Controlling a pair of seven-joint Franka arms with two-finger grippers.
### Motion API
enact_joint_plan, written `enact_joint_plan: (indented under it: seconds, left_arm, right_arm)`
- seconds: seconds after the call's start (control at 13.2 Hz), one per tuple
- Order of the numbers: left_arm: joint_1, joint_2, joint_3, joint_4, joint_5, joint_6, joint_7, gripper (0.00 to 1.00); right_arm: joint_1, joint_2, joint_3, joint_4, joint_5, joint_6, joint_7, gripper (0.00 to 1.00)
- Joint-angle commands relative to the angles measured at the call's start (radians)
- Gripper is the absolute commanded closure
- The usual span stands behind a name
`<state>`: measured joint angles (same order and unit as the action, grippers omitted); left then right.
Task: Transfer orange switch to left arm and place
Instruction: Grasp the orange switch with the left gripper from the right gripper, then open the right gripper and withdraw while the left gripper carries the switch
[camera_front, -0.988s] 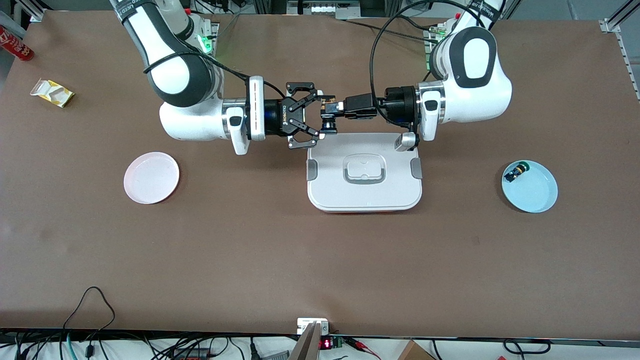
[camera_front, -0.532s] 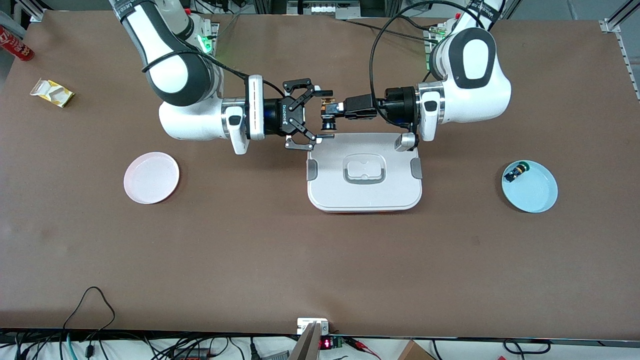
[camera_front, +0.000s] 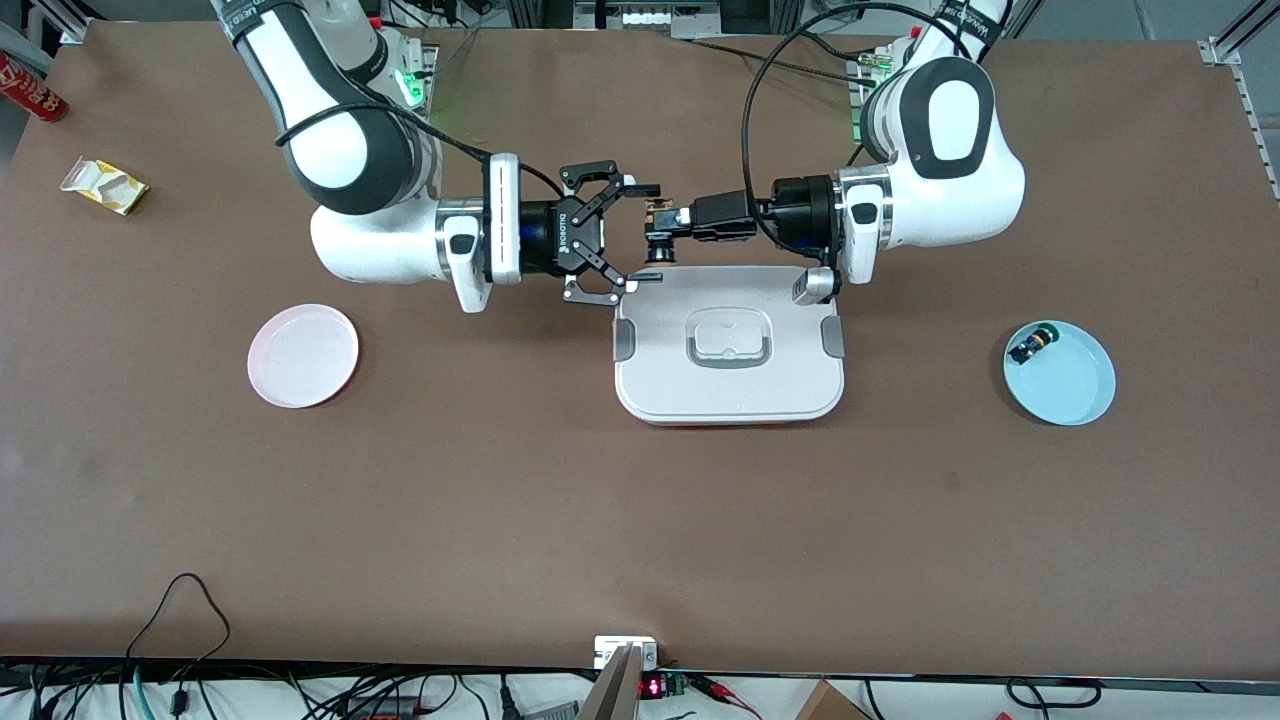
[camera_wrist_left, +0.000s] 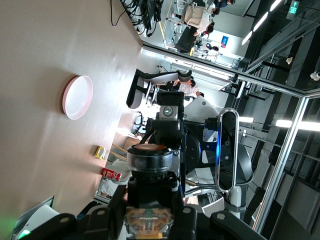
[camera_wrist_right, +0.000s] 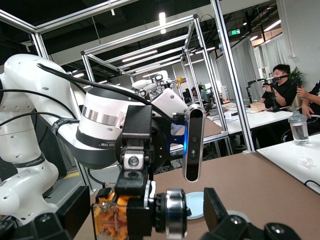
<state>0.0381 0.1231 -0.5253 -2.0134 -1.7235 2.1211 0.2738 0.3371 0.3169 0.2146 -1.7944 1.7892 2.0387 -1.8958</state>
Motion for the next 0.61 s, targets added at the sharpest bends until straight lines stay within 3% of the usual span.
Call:
enact_joint_plan:
  seconds: [0.0, 0.23, 0.38, 0.53]
  left_arm:
    - [0.011, -0.003, -0.004, 0.002, -0.004, -0.001, 0.033, 0.71]
    - [0.032, 0.012, -0.001, 0.041, 0.173, -0.004, 0.031, 0.71]
    - [0.057, 0.033, -0.001, 0.07, 0.348, -0.039, 0.035, 0.71]
    - [0.068, 0.038, 0.001, 0.076, 0.435, -0.075, 0.038, 0.71]
  right_arm:
    - [-0.036, -0.012, 0.002, -0.003, -0.036, -0.012, 0.0, 0.0]
    - [-0.088, -0.013, -0.001, -0.025, -0.076, -0.104, 0.006, 0.0]
    - [-0.139, -0.015, -0.001, -0.029, -0.178, -0.147, 0.043, 0.0]
    - [-0.194, -0.015, -0.003, -0.026, -0.27, -0.219, 0.116, 0.0]
